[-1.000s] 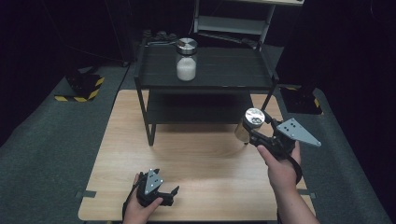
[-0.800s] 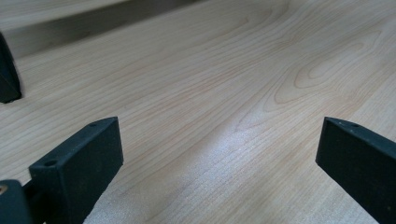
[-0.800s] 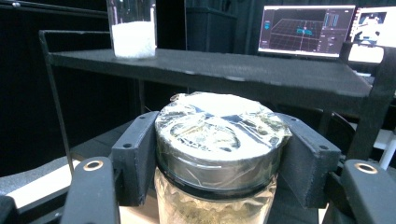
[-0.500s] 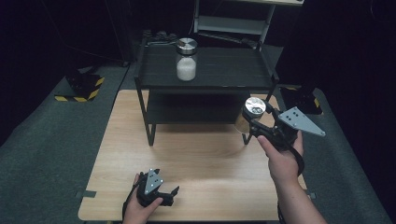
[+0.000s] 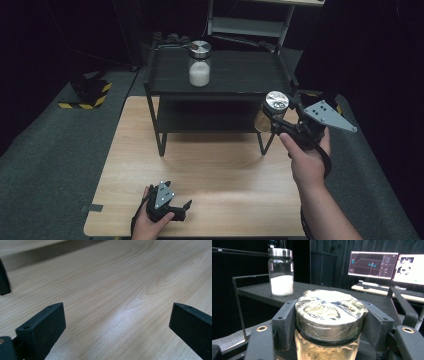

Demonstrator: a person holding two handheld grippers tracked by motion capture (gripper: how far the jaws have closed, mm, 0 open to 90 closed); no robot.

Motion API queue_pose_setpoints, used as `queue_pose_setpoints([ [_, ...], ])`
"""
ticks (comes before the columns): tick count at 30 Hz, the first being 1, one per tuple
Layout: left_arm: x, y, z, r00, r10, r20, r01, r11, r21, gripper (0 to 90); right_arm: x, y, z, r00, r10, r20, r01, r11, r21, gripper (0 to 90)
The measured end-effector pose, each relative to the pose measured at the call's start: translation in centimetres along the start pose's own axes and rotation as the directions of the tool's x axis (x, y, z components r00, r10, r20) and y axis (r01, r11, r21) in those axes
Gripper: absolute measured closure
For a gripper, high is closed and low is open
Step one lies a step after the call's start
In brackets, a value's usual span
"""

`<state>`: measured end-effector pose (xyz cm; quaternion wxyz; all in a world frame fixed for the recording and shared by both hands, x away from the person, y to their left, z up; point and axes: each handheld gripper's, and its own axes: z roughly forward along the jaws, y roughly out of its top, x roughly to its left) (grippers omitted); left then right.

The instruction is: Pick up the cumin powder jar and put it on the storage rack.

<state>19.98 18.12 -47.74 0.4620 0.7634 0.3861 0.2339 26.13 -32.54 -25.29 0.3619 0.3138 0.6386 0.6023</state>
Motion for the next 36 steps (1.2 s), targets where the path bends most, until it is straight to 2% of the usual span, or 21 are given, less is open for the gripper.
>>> queue_pose_setpoints([
  [6,0.2,0.2,0.3,0.9999,0.005,0.01,-0.005,1.0,0.005,1.1,0.1,1.4,0.8,0.9999,-0.01,0.002,0.01,0.9999,-0.01,35.0],
  [18,0.3,0.1,0.3,0.9999,0.0,0.014,0.0,1.0,-0.003,1.1,-0.2,3.6,2.5,0.9999,0.006,0.011,-0.005,0.9999,-0.012,35.0],
  [25,0.1,0.0,0.1,0.9997,0.02,0.012,-0.02,0.9998,-0.004,1.1,-0.3,4.7,3.5,0.999,0.01,0.044,-0.009,0.9998,-0.016,35.0],
  [36,0.1,-0.3,-0.3,1.0,0.005,0.004,-0.005,0.9999,-0.009,1.1,-0.7,6.2,6.1,0.9971,0.004,0.076,-0.003,0.9998,-0.019,35.0],
])
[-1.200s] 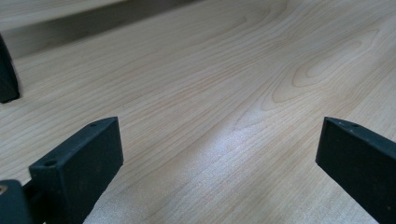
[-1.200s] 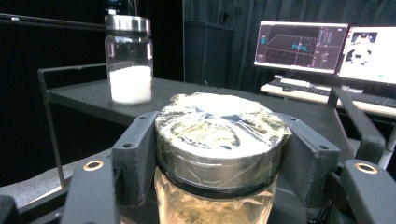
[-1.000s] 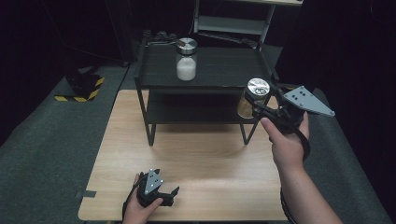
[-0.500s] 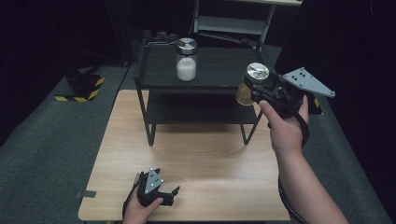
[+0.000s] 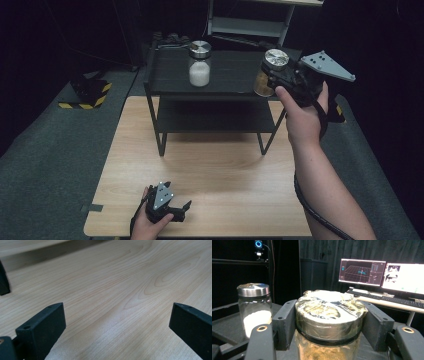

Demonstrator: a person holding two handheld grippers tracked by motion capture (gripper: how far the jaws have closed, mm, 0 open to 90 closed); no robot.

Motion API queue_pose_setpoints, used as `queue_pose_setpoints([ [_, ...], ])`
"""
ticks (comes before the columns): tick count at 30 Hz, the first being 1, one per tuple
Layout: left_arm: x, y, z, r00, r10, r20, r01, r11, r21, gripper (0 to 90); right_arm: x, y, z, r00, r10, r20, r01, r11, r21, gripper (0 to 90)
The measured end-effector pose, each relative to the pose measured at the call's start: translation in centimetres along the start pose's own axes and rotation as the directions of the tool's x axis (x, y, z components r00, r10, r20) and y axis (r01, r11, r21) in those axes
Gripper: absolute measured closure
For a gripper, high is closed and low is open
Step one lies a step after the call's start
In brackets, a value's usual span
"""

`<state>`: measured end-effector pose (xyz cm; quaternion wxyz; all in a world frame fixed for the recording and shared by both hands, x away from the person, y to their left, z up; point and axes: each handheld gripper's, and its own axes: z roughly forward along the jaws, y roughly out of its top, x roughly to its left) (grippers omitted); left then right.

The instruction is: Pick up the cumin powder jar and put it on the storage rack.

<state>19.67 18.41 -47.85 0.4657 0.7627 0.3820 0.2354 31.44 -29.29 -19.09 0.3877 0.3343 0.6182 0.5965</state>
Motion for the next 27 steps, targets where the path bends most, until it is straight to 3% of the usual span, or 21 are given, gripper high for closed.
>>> queue_pose_setpoints([
  [14,0.0,0.0,-0.1,1.0,0.002,0.001,-0.002,1.0,-0.001,1.1,0.6,0.9,3.5,0.9997,-0.019,0.018,0.019,0.9992,0.036,35.0],
  [27,0.3,-0.1,-0.1,0.9999,0.0,0.013,0.0,1.0,-0.002,1.1,0.1,0.9,6.5,0.999,0.013,0.044,-0.016,0.9961,0.086,34.9],
])
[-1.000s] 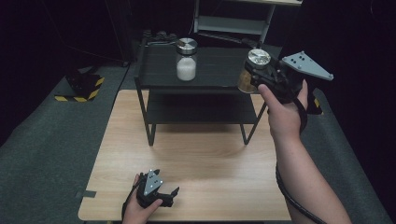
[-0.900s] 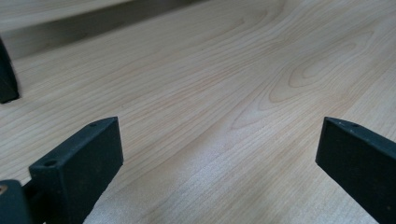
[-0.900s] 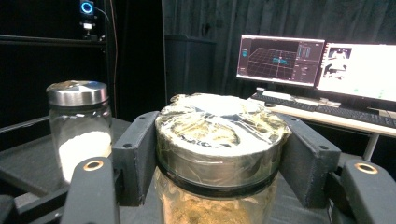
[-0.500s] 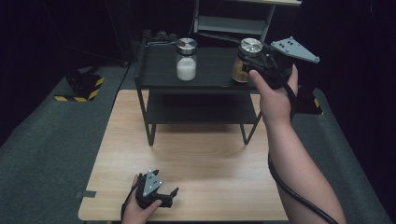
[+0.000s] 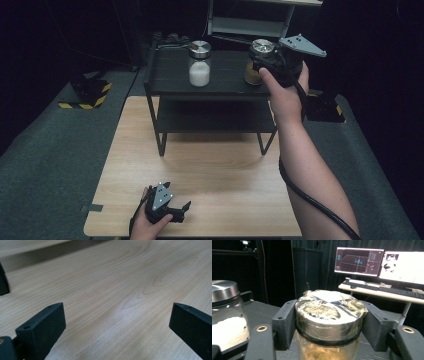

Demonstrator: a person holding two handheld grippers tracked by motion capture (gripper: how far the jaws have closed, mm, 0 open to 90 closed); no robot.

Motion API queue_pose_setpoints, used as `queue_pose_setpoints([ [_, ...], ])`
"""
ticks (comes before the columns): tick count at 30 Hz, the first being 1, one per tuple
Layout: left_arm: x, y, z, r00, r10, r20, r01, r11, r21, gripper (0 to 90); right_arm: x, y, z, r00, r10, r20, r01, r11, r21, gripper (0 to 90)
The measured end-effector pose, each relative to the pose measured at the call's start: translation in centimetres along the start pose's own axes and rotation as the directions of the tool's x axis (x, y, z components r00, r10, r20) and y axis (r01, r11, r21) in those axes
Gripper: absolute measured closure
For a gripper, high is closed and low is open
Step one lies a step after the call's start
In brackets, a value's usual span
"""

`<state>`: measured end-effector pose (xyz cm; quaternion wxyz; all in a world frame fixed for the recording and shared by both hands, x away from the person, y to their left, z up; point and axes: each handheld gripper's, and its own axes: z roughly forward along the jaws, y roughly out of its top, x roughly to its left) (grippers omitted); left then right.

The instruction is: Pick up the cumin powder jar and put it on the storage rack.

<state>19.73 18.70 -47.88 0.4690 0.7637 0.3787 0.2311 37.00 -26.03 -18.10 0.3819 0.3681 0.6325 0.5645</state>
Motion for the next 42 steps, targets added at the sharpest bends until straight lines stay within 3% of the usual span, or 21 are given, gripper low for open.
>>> queue_pose_setpoints([
  [11,0.0,0.0,0.0,1.0,-0.002,0.0,0.002,1.0,-0.001,1.1,-0.6,-0.3,0.8,0.9993,0.037,-0.003,-0.037,0.9993,0.008,34.8],
  [33,0.0,0.0,0.0,1.0,0.006,0.003,-0.006,1.0,0.003,1.1,-0.2,-0.4,1.1,0.9997,0.024,0.009,-0.024,0.9997,0.008,33.5],
  [38,0.0,0.0,0.0,1.0,0.007,0.002,-0.007,1.0,0.003,1.1,-0.7,-0.3,1.1,0.9996,0.026,-0.013,-0.026,0.9995,0.019,19.8],
  [42,0.0,0.0,0.0,1.0,0.007,0.002,-0.007,1.0,0.002,1.1,-0.5,-0.4,0.7,0.9995,0.032,0.0,-0.032,0.9995,-0.002,11.5],
])
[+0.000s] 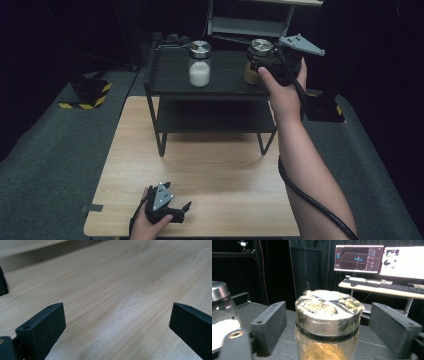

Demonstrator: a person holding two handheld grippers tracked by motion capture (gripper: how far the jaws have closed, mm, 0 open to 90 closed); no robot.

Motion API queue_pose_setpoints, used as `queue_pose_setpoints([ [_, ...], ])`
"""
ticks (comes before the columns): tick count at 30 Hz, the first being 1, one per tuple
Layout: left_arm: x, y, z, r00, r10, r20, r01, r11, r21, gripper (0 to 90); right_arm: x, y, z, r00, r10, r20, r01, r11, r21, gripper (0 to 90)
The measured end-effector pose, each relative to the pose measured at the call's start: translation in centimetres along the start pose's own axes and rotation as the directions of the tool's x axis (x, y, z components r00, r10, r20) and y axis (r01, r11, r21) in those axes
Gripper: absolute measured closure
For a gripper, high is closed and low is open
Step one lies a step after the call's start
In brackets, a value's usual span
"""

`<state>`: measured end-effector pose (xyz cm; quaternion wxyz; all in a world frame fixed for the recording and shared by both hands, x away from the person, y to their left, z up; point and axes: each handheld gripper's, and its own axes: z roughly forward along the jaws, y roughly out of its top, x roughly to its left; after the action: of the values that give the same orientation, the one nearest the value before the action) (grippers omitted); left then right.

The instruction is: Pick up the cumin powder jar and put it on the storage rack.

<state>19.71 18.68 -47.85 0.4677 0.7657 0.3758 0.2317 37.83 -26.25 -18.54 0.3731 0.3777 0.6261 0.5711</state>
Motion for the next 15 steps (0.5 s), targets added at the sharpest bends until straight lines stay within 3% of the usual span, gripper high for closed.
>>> queue_pose_setpoints([
  [3,0.0,0.0,0.0,1.0,-0.001,-0.001,0.001,1.0,0.001,1.1,0.3,-0.2,-0.4,1.0,0.0,0.002,0.0,0.9999,-0.015,0.8],
  [15,-0.1,0.0,0.0,1.0,0.001,-0.004,-0.001,1.0,0.002,1.1,0.1,-1.3,-2.3,0.998,0.022,-0.059,-0.025,0.9988,-0.042,0.2],
])
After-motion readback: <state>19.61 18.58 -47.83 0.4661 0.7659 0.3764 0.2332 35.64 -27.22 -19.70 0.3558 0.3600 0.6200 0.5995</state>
